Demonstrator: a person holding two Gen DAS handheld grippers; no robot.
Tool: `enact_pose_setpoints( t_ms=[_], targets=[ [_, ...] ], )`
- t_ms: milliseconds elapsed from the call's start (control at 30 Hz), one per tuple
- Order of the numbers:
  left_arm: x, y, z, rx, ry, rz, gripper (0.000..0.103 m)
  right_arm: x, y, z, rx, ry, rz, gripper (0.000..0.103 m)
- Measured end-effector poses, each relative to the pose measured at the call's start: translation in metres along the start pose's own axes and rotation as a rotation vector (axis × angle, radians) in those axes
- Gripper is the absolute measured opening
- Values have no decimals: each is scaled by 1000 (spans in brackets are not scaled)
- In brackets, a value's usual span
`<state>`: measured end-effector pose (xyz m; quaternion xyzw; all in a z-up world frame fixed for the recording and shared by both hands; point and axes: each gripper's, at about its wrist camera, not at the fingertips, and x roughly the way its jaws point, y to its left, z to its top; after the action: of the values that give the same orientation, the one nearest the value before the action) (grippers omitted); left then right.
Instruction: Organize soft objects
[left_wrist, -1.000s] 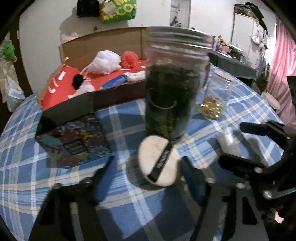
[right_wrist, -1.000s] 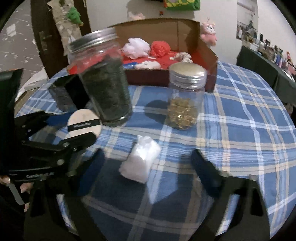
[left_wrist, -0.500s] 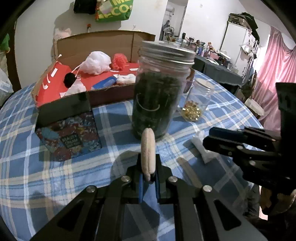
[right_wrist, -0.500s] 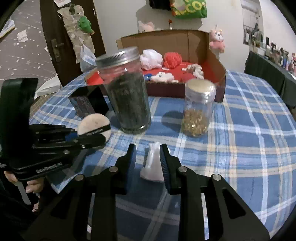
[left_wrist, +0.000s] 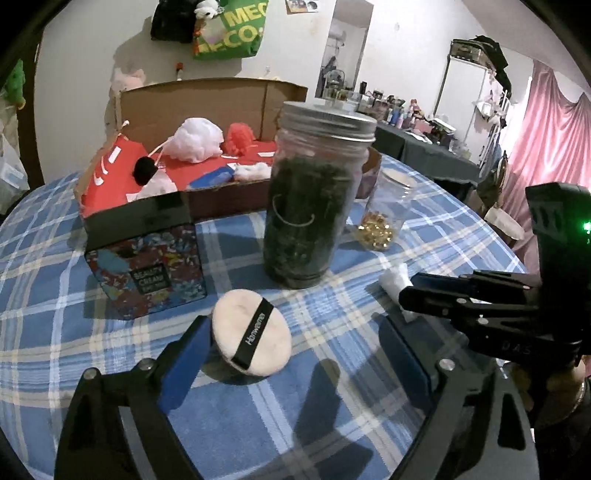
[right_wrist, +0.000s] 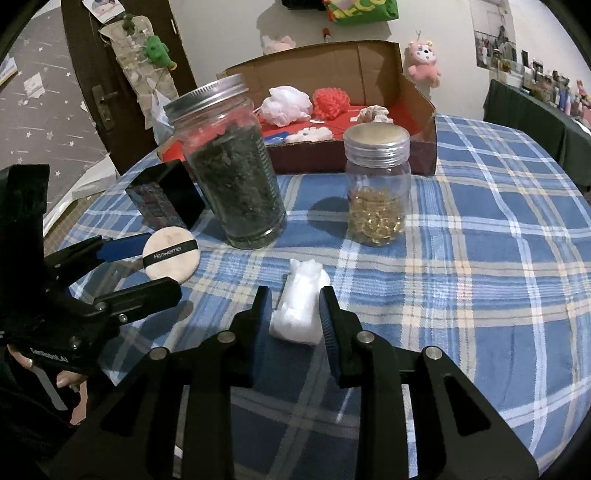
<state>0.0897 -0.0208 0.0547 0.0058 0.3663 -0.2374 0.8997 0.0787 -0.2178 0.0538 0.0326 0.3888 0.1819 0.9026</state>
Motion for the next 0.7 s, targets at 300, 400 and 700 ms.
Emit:
enact_pose_setpoints(
  t_ms=[300, 400, 700],
  targets=[
    [-14, -7, 9, -43, -26, -206, 92, -6, -9, -2, 27, -17, 20, 26],
    [-11, -12, 11, -62, 0, -282, 92, -10, -14, -3, 46, -28, 33, 26],
    [4, -11, 6, -90, 35, -180, 94, -17, -23, -6, 62, -36, -5, 96]
  ],
)
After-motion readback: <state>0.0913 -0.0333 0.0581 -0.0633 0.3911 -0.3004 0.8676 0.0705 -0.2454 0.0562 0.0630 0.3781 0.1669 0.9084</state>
